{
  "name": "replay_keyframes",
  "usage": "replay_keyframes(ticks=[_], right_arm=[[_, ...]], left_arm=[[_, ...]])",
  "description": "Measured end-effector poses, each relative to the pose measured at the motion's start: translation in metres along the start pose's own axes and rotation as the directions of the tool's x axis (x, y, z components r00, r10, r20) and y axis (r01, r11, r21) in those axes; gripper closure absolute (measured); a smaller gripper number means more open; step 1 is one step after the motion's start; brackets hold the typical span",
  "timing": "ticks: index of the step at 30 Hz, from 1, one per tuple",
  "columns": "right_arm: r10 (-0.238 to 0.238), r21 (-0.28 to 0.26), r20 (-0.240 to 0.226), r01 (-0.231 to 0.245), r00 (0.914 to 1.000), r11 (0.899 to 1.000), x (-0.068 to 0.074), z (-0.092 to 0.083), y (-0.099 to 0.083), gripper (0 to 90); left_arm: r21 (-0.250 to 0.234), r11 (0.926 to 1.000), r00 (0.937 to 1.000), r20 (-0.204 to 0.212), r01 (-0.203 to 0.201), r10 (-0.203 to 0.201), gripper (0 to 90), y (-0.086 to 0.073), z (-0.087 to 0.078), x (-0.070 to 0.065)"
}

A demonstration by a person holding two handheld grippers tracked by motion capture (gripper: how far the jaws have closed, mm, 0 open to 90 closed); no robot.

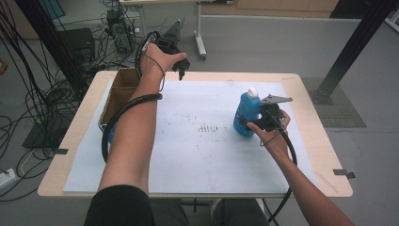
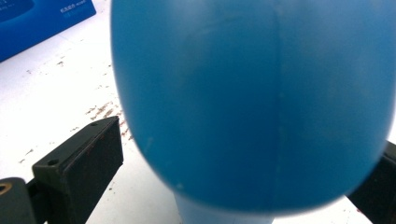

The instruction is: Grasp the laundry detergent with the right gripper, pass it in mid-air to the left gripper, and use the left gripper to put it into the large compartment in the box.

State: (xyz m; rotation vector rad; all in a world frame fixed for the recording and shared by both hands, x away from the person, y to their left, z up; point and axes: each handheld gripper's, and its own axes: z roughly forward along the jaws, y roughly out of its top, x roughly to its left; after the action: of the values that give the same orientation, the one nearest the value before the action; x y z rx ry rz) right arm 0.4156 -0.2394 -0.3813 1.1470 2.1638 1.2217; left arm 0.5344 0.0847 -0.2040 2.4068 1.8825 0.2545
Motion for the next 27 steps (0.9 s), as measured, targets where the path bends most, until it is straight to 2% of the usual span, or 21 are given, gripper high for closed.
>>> replay_keyframes(ticks=[27], right_arm=[[-0.014, -0.033, 0.006, 0.014, 0.9999, 0.999, -0.0008, 0.0062, 0.0011, 1.5]], left_arm=[[-0.01, 0.9999, 1.0, -0.001, -0.007, 0.007, 6.9, 0.0, -0.0027, -0.0002]])
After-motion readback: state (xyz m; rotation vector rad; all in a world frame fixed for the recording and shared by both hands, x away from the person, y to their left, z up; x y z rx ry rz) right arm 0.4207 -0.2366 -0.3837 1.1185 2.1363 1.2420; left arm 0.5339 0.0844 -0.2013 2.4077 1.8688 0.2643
